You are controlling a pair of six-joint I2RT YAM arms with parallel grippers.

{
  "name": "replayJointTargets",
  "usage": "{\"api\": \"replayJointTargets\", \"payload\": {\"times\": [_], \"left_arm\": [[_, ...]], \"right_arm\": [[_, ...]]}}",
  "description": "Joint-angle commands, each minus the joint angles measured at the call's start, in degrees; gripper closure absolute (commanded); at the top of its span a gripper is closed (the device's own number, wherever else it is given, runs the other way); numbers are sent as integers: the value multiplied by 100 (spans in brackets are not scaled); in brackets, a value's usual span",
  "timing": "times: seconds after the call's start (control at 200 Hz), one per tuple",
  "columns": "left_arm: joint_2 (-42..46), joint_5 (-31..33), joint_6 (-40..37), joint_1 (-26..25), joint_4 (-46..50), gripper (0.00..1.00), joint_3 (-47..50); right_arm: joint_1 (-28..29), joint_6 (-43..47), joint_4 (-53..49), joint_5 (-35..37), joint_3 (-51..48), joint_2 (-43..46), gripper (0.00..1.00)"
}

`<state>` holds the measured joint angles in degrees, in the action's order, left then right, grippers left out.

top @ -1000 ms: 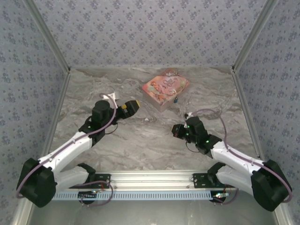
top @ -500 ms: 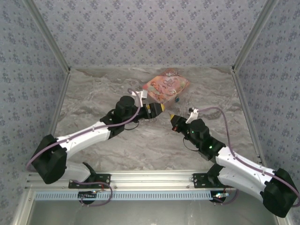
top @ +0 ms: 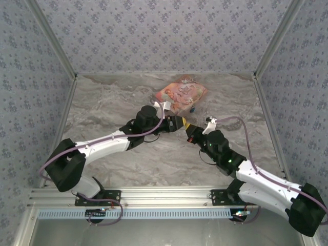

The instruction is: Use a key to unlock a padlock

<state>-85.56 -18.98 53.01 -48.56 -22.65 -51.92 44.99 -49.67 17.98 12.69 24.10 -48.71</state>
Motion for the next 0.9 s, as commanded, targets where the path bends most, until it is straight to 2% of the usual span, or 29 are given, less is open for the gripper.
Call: {"api": "replayJointTargets", "payload": {"times": [0.0,0.265,0.385,0.46,0.54,0.635,0.755,0.894], "left_arm": [[-40,-169,33,-56,-272,65,-228],[27,-111,-124,-50,-207,91,-227],[247,-62,-458,-17,-112,100,-195],[431,-62,-787,17,14,100,-187],[628,-120,-1106,68,160,100,-186],[854,-384,-1492,199,382,100,-250],[1072,-788,-1974,379,860,100,-427],[1195,-1296,-2396,469,1236,100,-631]], "right_arm": [[52,141,81,58,227,-16,100],[41,209,12,-101,252,-69,100],[-265,407,-258,-805,282,70,78],[-635,414,-332,-1431,198,283,67],[-1211,374,-208,-2318,15,557,54],[-2126,140,683,-3763,-388,752,37],[-3006,-368,1543,-4939,-618,784,25],[-3051,-222,1625,-5442,-395,757,21]]}}
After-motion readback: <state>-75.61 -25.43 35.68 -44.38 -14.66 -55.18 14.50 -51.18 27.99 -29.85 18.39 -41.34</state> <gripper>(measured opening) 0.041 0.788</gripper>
